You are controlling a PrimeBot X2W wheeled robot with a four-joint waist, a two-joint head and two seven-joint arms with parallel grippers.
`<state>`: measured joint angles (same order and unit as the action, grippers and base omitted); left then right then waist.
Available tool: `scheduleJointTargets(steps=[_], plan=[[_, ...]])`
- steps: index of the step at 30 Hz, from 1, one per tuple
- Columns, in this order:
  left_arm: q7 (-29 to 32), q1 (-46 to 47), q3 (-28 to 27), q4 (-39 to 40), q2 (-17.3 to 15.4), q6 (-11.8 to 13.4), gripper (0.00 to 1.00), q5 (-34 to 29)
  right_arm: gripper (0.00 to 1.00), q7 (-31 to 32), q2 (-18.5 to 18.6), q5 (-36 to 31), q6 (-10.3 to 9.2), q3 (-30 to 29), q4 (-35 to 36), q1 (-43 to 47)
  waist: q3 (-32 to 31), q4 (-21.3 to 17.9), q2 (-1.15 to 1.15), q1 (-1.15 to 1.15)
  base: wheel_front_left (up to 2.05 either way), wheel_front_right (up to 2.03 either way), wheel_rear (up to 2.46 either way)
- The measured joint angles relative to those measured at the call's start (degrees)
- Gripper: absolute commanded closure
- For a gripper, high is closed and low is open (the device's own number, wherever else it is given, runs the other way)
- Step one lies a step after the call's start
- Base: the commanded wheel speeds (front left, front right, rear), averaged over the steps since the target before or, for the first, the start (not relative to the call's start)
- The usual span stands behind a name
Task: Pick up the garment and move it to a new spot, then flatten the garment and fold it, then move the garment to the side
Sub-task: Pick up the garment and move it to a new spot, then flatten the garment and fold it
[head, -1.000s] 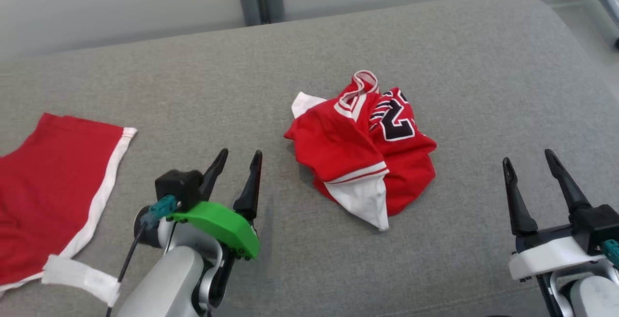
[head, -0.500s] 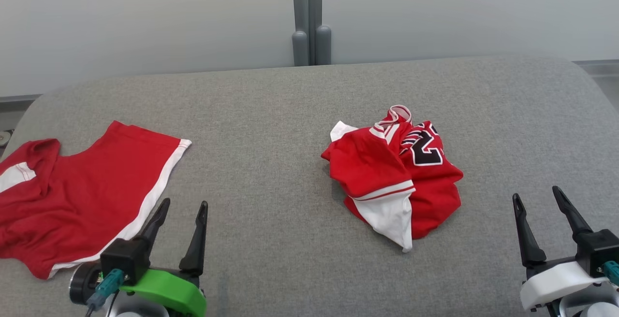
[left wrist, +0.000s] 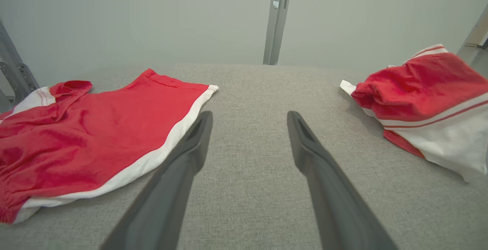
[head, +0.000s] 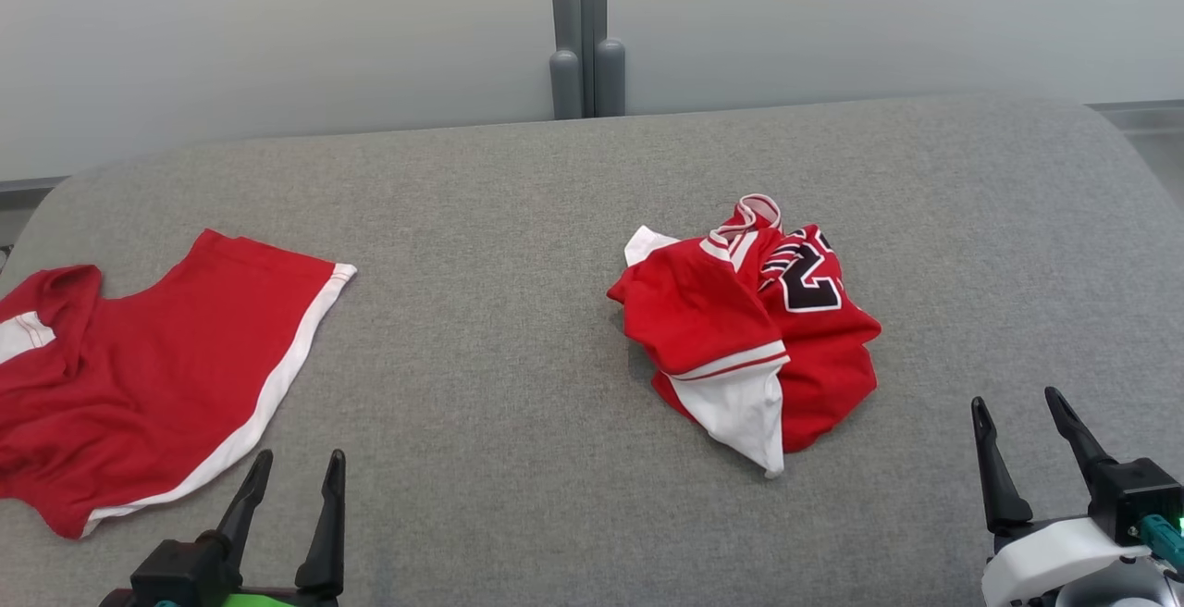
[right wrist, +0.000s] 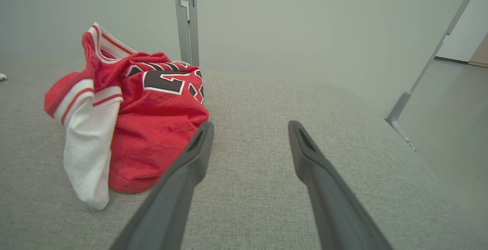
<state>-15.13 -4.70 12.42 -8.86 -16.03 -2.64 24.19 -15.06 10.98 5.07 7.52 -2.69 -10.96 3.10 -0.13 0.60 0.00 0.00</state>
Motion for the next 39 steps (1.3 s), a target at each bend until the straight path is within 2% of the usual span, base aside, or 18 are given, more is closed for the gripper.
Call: scheduleJointTargets(steps=[5, 12, 25, 28, 34, 37, 39], plan=[[0.0, -0.16, -3.27, -1.2, 2.43, -2.33, 0.0, -2.37, 0.0, 0.0, -0.36, 0.14, 0.0, 0.41, -0.14, -0.42, 0.16, -0.01, 0.0, 0.0, 0.0, 0.0, 0.0], [0.0, -0.13, -5.7, -2.4, 4.32, -3.88, 0.0, -4.24, 0.0, 0.0, -0.25, 0.38, 0.0, 0.74, -0.12, -0.59, 0.22, 0.24, 0.0, 0.0, 0.0, 0.0, 0.0], [0.0, 0.19, -8.42, -2.6, 6.72, -4.65, 0.0, -6.61, 0.0, 0.0, 0.13, 0.81, 0.0, 2.0, -0.31, -1.38, 0.77, -0.61, 0.0, 0.0, 0.0, 0.0, 0.0], [0.0, 1.16, -6.57, -1.9, 7.88, -4.66, 0.0, -6.82, 0.0, 0.0, 0.38, 0.89, 0.0, 2.31, 0.05, -2.04, 1.11, -1.15, 0.0, 0.0, 0.0, 0.0, 0.0], [0.25, 5.01, 2.4, -1.4, 9.79, -4.68, 0.0, -5.59, 0.0, 0.01, 0.46, 0.92, 0.0, 3.04, 1.25, -3.55, 1.85, -3.2, 0.0, 0.0, 0.0, 0.0, 0.0], [4.08, 7.93, 7.6, -1.93, 11.27, -4.69, 0.0, -2.93, 0.0, 0.0, 0.44, 1.0, 0.0, 3.46, 1.75, -4.21, 2.32, -4.63, 0.0, 0.0, 0.0, 0.0, 0.0], [9.59, 10.85, 11.84, -2.5, 12.52, -4.7, 0.0, 0.38, 0.0, 0.0, 0.21, 1.05, 0.0, 4.01, 2.15, -5.3, 3.06, -6.28, 0.0, 0.0, 0.0, 0.0, 0.0]])
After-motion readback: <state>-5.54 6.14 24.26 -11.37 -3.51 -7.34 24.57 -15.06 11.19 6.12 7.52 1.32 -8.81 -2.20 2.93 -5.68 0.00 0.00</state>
